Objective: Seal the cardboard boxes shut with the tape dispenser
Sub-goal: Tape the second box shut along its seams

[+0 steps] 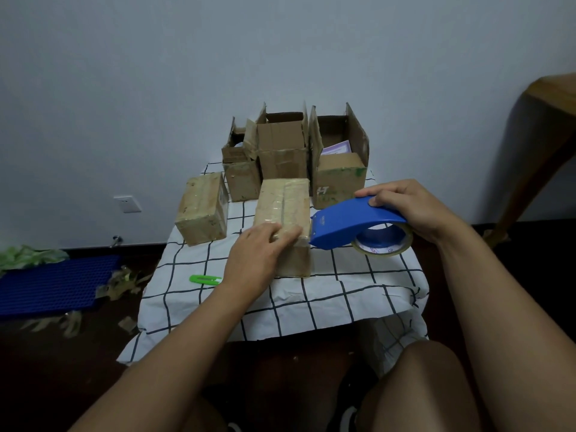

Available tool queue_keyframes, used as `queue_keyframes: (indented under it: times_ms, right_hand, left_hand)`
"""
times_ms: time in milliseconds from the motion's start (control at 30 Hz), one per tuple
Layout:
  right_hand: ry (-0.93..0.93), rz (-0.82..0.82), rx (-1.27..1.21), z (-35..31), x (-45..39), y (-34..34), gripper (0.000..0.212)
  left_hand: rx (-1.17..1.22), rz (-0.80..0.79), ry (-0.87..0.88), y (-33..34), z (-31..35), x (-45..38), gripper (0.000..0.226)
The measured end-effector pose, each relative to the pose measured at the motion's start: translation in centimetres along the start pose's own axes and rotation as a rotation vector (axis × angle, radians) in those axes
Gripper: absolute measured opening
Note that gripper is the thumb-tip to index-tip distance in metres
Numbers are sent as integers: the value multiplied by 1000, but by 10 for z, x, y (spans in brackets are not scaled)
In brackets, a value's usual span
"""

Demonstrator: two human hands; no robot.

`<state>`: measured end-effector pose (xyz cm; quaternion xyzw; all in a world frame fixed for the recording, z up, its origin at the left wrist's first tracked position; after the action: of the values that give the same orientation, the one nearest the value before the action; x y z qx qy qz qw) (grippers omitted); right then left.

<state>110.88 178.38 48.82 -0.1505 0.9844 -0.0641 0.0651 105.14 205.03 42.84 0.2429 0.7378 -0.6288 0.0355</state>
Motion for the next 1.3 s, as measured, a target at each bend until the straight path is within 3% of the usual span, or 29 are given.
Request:
queue_keyframes:
  times_ms: [167, 400, 767, 1300]
  right_hand:
    - [-6, 1, 5, 1, -1, -2, 27]
    - [-21, -14, 29, 1, 4, -3, 28]
    - [-45, -3, 39, 1, 6, -17, 28]
    - [-27, -141, 441, -42, -27, 34, 22]
  left_hand:
    - [-101, 2, 9, -5, 17, -6, 60]
    - [95, 22, -3, -6, 34, -8, 51]
    - [109, 115, -60, -6, 26, -8, 29]
    - [107, 73, -44, 5, 18, -11, 31]
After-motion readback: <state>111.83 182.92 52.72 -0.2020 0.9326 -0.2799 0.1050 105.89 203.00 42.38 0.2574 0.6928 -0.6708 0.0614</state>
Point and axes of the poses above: each hand's wrist, its own x-axis away from the middle knuckle, its own y-axis out of the palm, z = x × y, the point moved 4 cm from there along -x, towards the middle knuckle, and after that the axes turned 13 degrees about -x, right-handed, at the moved point
